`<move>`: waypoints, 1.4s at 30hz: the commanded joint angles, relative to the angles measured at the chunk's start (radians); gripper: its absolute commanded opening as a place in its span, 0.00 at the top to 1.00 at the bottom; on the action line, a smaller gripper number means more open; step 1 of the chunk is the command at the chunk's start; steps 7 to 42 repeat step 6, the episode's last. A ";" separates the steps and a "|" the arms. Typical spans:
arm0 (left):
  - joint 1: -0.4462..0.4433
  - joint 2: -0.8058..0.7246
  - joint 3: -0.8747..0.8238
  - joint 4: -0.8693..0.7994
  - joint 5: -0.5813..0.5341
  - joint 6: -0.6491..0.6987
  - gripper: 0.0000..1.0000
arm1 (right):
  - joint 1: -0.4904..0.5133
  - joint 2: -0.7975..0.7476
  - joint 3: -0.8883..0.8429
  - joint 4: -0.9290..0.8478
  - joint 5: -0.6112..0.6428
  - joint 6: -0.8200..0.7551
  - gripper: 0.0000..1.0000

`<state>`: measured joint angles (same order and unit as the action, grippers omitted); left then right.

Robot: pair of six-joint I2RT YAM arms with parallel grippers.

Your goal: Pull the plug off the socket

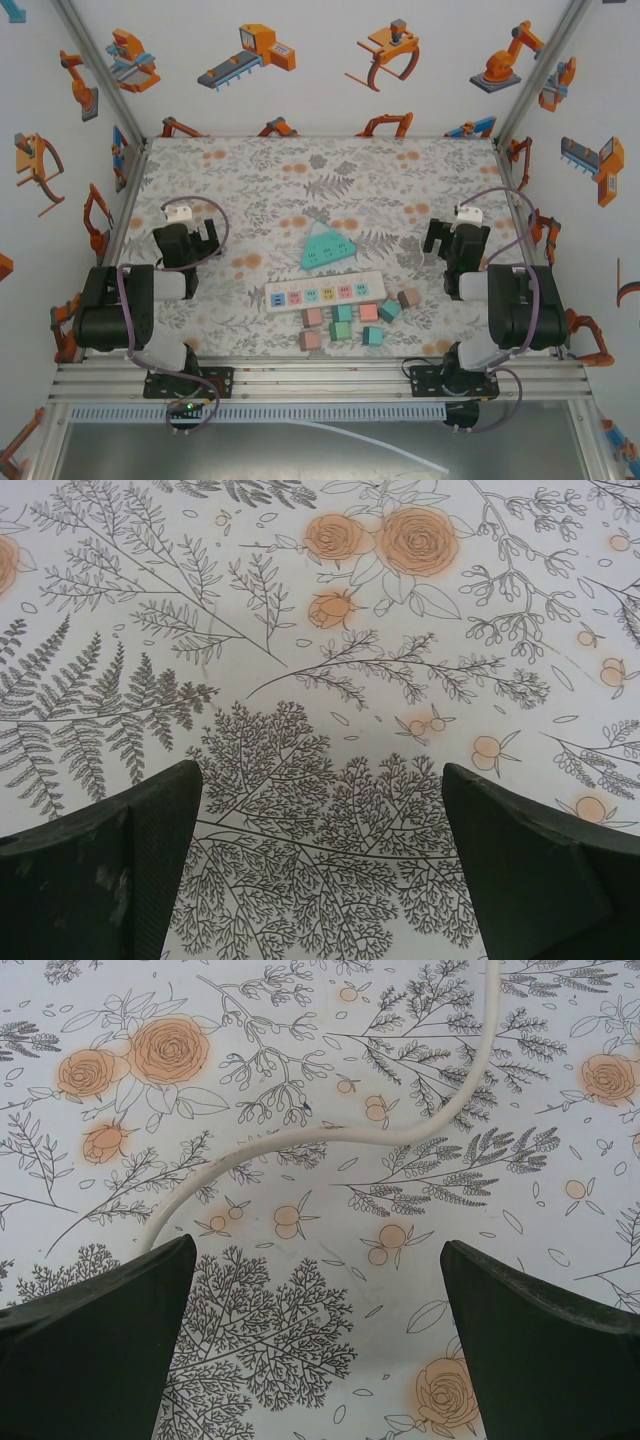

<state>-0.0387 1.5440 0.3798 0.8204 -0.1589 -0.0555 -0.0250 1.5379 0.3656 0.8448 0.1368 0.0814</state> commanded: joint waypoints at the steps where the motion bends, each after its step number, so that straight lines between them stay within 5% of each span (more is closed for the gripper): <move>1: -0.001 -0.004 0.023 0.023 0.000 0.007 0.03 | -0.001 0.006 0.016 0.037 -0.004 0.003 0.01; 42: -0.001 -0.003 0.022 0.025 0.001 0.007 0.03 | -0.001 0.003 0.000 0.060 0.026 0.017 0.01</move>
